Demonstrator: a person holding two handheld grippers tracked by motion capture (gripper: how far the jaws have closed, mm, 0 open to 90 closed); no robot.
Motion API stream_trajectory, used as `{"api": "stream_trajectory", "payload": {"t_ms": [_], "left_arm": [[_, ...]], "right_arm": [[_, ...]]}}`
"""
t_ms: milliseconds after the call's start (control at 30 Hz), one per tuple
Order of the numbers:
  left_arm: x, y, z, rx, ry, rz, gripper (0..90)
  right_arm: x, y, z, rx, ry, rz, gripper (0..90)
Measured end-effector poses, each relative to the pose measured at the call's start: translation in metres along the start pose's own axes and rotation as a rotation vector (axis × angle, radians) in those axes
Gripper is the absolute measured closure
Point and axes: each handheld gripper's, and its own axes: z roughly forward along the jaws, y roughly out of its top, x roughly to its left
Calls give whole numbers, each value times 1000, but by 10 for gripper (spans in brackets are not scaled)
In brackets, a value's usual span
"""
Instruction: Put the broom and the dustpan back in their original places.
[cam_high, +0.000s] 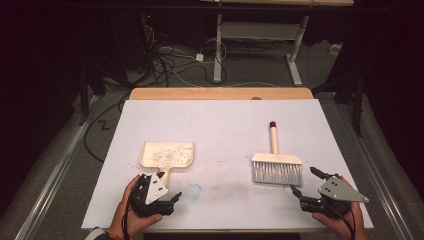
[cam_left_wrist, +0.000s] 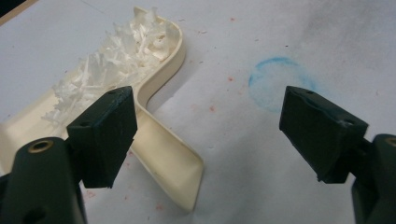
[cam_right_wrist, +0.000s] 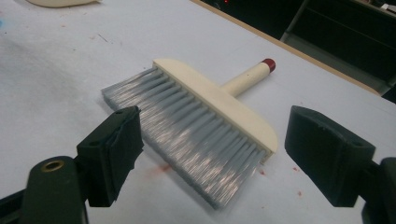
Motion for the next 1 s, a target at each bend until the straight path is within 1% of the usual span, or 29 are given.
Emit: {"api": "stream_trajectory", "payload": {"t_ms": [100,167,300,400,467,667,800,1000], "left_arm": [[0,0,-1,-3,4,3,186],[0,0,0,0,6,5,186],[0,0,1,5,5,5,186],[-2,0,0,6,5,18,186],[-2,0,0,0,2,12,186],[0,0,4,12,-3,9,186],[-1,1,5,18,-7,10,186],[-3,2,5,22,-3,11,186]], "right_arm": [[1,2,-1,-7,0,-3,197],[2,2,0,-5,0,-11,197],[1,1,2,8,1,-9,196],[2,0,2,14,-7,-15,197],[2,0,3,31,-25,-27,196],[1,1,4,28,-24,-17,196],[3,2,4,29,-23,-32,197],[3,3,4,23,-17,-36,197]]}}
